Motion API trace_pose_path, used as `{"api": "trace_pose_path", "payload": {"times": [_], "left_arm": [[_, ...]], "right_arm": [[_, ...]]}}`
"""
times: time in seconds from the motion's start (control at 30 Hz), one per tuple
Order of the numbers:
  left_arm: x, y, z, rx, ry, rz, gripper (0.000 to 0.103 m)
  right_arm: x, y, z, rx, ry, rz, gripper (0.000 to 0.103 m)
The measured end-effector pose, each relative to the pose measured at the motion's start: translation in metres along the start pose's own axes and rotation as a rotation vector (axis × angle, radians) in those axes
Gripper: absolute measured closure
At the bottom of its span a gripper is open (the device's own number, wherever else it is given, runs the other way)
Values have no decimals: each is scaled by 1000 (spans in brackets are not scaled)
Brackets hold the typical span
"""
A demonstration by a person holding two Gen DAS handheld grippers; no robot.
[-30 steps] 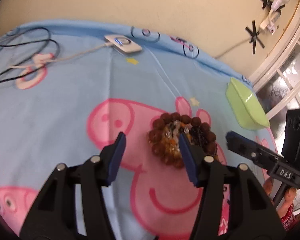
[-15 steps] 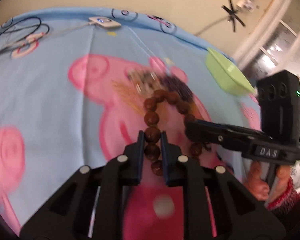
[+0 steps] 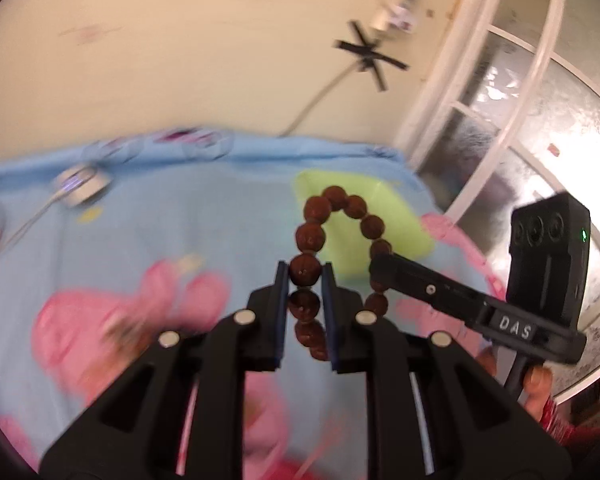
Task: Organize jewelry
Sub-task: 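Carry the brown bead bracelet into the green tray and open the left gripper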
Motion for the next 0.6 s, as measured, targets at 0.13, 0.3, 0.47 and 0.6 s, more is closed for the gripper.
{"api": "trace_pose_path", "payload": {"times": [0.13, 0.3, 0.47, 0.6], "left_arm": [[38, 73, -53, -66, 19, 86, 88], [48, 163, -82, -19, 48, 236, 88], [62, 218, -83, 84, 42, 335, 88], [85, 248, -80, 133, 37, 347, 88]], "right_arm": [[39, -36, -61, -119, 78, -79, 103], [74, -10, -116, -254, 110, 25, 103], [108, 43, -162, -366, 110, 269, 103], [119, 63, -179, -421, 67, 361, 103]]}}
Point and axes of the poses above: each gripper's, at about its wrist camera, not at the fingertips, and y roughly the way its jaws point, z to its left, x to its top, the point moved 2 cm from there along y, roughly the way its jaws point, and after that the axes turned 7 degrees about x, right-handed, at the moved point
